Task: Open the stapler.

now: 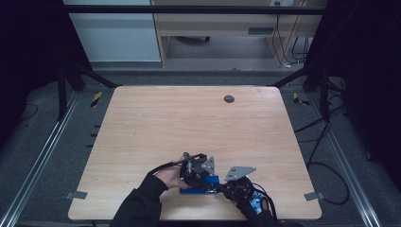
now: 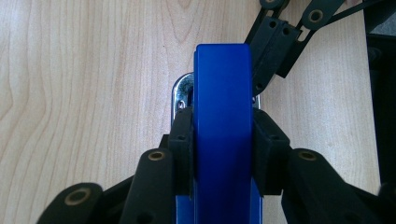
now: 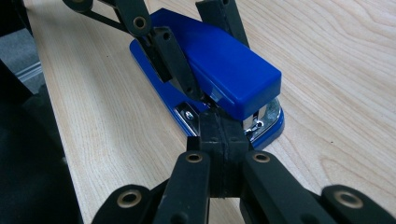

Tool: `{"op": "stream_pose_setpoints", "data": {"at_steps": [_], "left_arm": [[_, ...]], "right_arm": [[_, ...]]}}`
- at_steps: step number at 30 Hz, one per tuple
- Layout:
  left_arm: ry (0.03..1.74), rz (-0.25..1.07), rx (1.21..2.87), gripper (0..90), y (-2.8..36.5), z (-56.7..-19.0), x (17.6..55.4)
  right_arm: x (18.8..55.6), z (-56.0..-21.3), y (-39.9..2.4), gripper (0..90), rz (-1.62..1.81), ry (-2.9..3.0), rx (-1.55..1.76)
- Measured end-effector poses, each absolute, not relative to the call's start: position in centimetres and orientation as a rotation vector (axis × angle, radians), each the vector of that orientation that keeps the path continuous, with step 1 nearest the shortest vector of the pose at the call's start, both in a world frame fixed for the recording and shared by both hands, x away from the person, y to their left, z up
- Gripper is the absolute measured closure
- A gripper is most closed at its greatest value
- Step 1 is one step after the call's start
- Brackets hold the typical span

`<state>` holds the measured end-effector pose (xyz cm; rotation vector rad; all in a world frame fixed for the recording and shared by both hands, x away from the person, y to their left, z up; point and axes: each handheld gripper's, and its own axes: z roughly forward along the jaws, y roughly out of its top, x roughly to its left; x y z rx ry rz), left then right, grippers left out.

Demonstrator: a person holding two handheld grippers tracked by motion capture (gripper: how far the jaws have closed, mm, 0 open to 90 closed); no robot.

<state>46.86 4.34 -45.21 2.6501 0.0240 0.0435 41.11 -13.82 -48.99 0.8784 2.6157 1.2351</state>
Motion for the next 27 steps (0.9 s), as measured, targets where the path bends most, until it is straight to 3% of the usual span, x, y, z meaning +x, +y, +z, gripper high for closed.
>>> {"op": "stream_pose_setpoints", "data": {"at_steps": [27], "left_arm": [[0.034, 0.035, 2.591, 65.9, 4.95, -45.28, 46.87]], "right_arm": [[41.04, -49.15, -13.82, 90.0, 1.256, 2.604, 0.899]]}}
